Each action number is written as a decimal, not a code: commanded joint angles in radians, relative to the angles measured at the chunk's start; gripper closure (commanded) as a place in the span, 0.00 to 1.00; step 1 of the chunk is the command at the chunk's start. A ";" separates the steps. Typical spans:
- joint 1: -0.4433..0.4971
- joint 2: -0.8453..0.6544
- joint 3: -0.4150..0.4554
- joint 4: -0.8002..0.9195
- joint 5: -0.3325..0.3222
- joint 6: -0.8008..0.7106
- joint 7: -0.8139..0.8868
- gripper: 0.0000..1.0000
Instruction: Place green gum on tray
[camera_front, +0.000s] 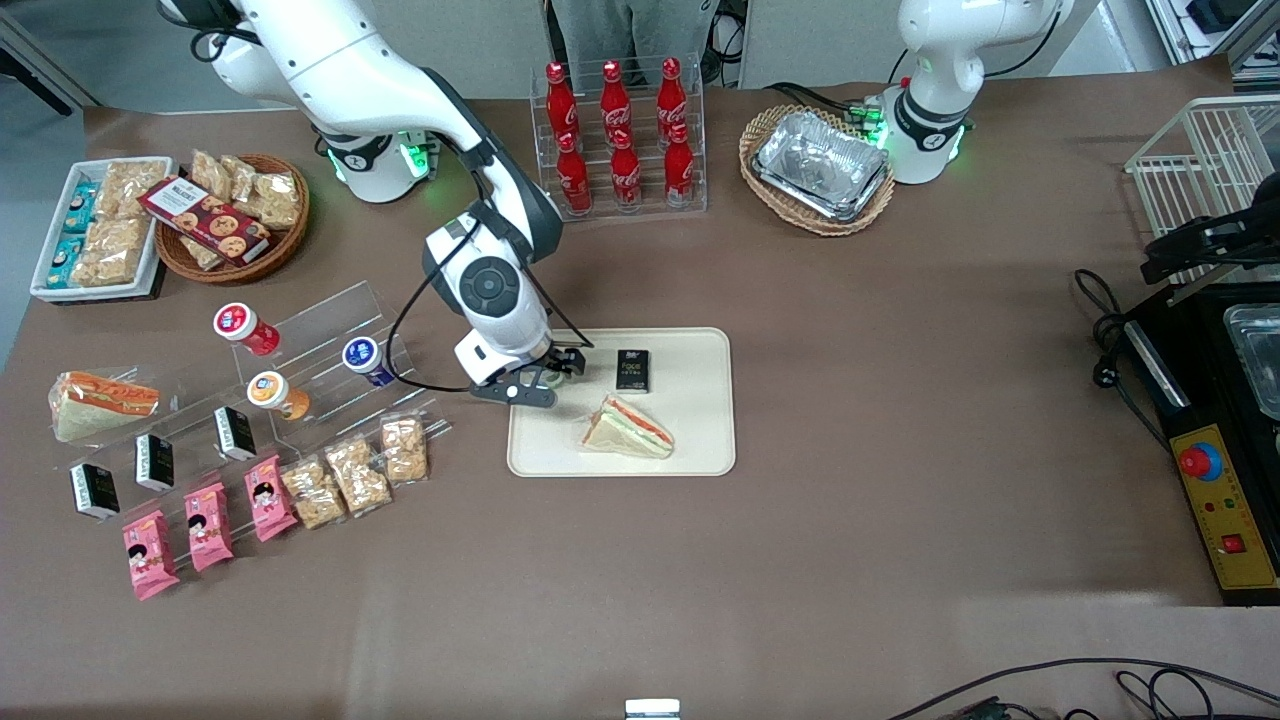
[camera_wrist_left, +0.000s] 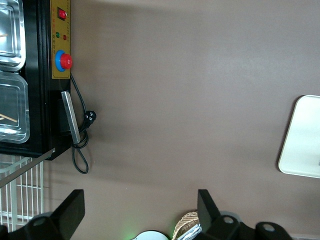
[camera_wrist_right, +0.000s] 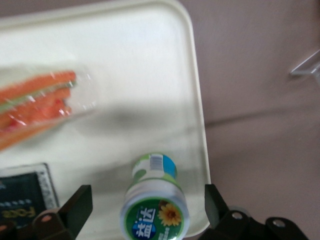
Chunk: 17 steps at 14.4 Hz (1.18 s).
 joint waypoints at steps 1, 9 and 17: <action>-0.072 -0.166 -0.004 0.015 0.000 -0.131 -0.030 0.00; -0.383 -0.433 -0.009 0.197 0.012 -0.697 -0.336 0.00; -0.724 -0.534 -0.048 0.207 0.017 -0.774 -0.875 0.00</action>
